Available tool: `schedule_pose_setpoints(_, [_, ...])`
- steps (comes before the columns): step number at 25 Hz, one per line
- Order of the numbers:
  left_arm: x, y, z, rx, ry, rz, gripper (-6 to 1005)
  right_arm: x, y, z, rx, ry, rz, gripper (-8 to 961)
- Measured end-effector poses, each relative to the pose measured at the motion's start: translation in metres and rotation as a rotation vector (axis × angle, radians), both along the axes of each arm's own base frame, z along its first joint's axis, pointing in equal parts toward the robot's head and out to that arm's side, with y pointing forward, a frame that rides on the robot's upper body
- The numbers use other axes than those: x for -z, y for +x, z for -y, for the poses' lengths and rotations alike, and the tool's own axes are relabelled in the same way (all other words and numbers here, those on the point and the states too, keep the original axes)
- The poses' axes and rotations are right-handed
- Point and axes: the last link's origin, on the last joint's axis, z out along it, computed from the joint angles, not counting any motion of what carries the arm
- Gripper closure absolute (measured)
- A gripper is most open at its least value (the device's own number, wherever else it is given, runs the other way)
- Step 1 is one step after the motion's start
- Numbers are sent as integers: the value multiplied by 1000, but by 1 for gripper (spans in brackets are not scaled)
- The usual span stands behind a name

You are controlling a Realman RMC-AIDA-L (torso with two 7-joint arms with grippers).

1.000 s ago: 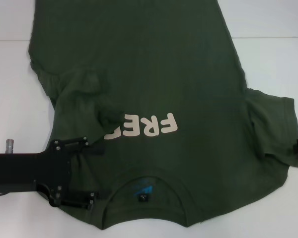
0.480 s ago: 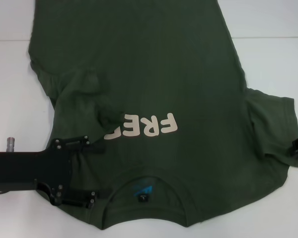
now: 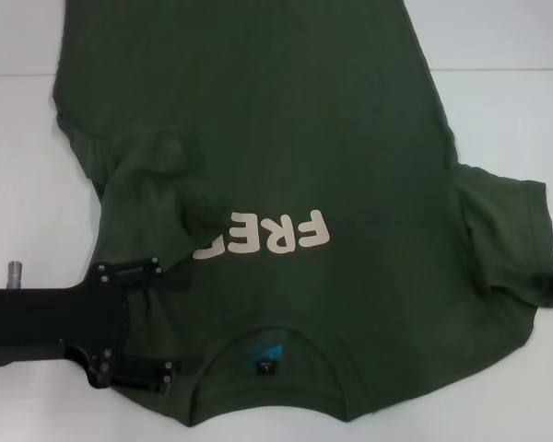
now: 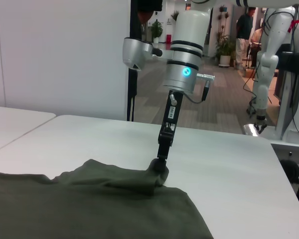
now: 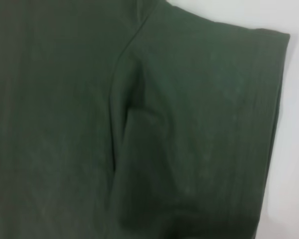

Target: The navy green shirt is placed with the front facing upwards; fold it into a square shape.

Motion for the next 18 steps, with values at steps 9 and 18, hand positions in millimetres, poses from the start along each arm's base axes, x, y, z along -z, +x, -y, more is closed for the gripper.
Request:
schedule_pose_setpoints(9, [1,0,2,-6,-8,6,89,-9,-1,-3,-29,21,26,949])
schedule_pose_setpoints(18, [4,2,3,-10,-12,16,89,-18,-47,-26,-271,16,161,931])
